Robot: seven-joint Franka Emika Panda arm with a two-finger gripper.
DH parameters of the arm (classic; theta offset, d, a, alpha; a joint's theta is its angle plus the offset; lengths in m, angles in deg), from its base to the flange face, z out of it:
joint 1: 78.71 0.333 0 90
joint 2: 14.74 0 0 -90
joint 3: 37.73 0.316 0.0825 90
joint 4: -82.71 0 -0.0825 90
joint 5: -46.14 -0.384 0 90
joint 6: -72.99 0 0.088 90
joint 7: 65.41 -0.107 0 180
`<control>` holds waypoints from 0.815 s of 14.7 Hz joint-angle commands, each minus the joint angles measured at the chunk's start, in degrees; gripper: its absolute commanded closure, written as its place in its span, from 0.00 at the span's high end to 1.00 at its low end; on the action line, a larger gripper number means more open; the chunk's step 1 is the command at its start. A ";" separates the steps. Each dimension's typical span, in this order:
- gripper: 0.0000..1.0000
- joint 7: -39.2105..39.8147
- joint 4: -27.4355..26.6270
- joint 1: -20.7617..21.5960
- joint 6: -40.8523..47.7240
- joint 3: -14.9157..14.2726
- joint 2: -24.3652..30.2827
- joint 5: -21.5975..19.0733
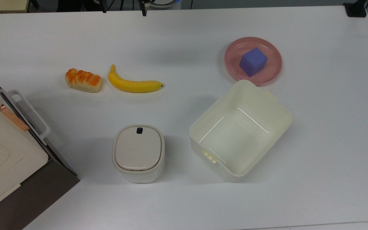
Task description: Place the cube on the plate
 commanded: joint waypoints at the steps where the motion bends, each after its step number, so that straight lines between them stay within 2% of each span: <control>1: 1.00 1.03 0.48 0.37 1.06 -0.66 0.08 0.00; 12: 1.00 1.03 0.48 0.37 1.06 -0.66 0.08 0.61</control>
